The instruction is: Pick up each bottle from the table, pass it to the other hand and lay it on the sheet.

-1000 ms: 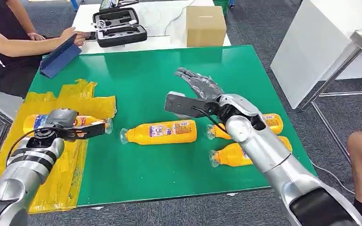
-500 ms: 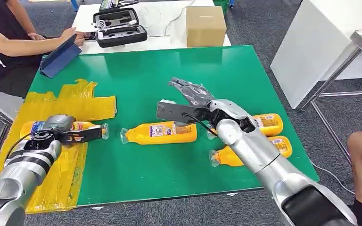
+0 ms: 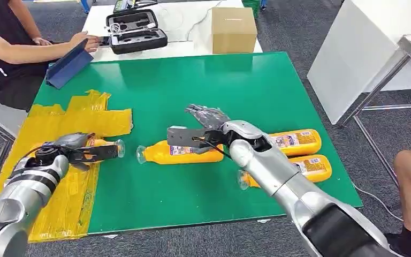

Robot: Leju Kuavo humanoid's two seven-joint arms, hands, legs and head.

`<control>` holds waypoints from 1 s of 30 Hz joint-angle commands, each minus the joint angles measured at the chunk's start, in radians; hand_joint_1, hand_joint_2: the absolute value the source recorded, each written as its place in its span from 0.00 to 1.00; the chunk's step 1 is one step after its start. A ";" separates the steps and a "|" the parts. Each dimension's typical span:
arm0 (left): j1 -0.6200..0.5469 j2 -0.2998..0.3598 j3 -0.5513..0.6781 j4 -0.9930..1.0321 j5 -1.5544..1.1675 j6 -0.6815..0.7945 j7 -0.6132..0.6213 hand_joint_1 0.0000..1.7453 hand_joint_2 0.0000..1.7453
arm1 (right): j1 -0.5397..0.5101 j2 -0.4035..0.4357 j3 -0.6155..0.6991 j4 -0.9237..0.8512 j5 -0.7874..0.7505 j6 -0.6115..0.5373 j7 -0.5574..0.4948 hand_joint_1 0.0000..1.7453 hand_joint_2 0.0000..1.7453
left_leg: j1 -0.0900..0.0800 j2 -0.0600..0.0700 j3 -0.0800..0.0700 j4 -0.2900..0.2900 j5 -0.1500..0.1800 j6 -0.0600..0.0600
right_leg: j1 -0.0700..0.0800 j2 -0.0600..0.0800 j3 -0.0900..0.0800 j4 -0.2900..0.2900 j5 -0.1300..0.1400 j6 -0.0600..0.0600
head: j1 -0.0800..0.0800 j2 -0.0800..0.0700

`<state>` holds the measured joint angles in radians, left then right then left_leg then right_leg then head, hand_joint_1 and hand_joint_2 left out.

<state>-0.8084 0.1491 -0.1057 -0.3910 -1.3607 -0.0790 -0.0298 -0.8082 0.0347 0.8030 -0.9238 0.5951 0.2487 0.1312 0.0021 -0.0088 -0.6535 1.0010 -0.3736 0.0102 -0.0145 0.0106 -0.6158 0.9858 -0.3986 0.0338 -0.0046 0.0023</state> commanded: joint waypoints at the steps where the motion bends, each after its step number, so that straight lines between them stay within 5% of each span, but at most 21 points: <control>1: -0.062 -0.049 0.055 0.055 0.097 -0.049 -0.080 0.00 0.00 | -0.102 0.078 0.054 0.299 0.036 -0.030 -0.020 0.00 1.00 | 0.001 0.001 0.003 0.002 -0.002 -0.001 | 0.001 -0.001 0.003 0.001 -0.002 -0.001 | 0.000 0.000; 9: -0.054 -0.071 0.029 -0.121 0.300 -0.088 -0.210 0.00 0.00 | -0.134 0.100 0.017 0.407 0.073 -0.056 -0.017 0.00 1.00 | 0.001 -0.001 0.001 0.003 -0.002 -0.001 | 0.001 -0.003 0.002 0.001 -0.001 -0.001 | 0.000 0.000; 16: 0.016 -0.039 -0.096 -0.443 0.487 -0.080 -0.118 0.00 0.00 | -0.116 0.099 -0.019 0.422 0.104 -0.065 -0.023 0.00 1.00 | 0.001 -0.001 0.001 0.002 -0.002 -0.001 | 0.001 -0.002 0.002 0.001 -0.001 -0.001 | 0.000 0.000; 26: 0.000 -0.006 -0.168 -0.401 0.485 -0.054 -0.097 0.00 0.00 | -0.115 0.110 -0.032 0.422 0.115 -0.057 -0.031 0.00 1.00 | 0.001 0.001 0.003 0.002 -0.002 -0.001 | 0.001 -0.001 0.003 0.001 -0.002 -0.002 | -0.001 0.000; 30: 0.038 -0.039 -0.094 -0.436 0.573 -0.008 -0.102 0.00 0.00 | -0.111 0.117 -0.034 0.421 0.120 -0.056 -0.030 0.00 1.00 | 0.000 0.002 0.003 0.001 -0.002 -0.001 | 0.001 0.000 0.002 0.000 -0.001 -0.001 | 0.000 0.000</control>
<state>-0.7842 0.1194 -0.2114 -0.8145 -0.8705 -0.1373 -0.1369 -0.8722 0.1286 0.7752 -0.5745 0.7092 0.1862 0.1076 0.0020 -0.0084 -0.6538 1.0013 -0.3737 0.0102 -0.0144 0.0108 -0.6160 0.9859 -0.3983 0.0341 -0.0050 0.0023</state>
